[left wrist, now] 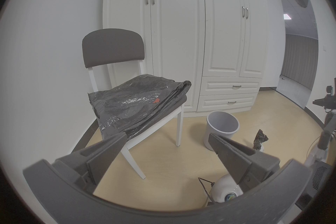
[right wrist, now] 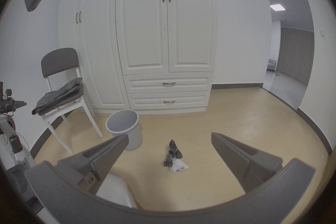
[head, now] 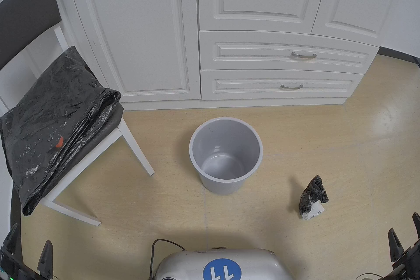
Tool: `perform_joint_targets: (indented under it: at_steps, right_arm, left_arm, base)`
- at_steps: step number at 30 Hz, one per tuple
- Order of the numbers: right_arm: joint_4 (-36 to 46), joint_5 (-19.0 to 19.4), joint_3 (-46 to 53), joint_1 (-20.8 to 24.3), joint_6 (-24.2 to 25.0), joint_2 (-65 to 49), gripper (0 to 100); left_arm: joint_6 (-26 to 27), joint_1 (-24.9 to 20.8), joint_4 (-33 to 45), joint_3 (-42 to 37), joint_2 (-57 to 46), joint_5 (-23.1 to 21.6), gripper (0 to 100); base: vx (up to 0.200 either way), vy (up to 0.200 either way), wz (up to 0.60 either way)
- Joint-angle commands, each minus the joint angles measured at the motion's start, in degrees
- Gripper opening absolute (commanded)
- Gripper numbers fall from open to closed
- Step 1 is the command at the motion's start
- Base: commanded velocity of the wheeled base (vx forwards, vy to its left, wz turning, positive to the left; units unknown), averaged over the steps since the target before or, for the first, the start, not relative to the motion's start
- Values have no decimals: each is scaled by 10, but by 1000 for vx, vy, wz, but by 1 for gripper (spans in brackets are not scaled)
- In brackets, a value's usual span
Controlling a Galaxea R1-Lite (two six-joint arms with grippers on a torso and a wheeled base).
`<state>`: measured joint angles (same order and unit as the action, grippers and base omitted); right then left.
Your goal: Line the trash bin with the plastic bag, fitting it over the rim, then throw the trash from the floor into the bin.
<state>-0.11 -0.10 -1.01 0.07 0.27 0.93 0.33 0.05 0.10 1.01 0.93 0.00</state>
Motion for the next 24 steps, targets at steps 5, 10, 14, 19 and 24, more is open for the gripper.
perform_joint_targets:
  at_steps: [5,10,14,19,24]
  right_arm:
    - [-1,-1,10,0,0,-9,100]
    - [1,-1,10,0,-1,-9,100]
    - [0,0,10,0,0,-9,100]
    - [-1,0,10,0,0,-9,100]
    - [0,0,10,0,-1,-9,100]
  left_arm:
    - [0,0,0,-10,-9,0,100]
    - [0,0,0,-10,-8,0,100]
    - [0,0,0,-10,-8,0,100]
    - [0,0,0,-10,-8,0,100]
    - [0,0,0,-10,-9,0,100]
  base:
    - [0,0,0]
    - [0,0,0]
    - [0,0,0]
    - [0,0,0]
    - [0,0,0]
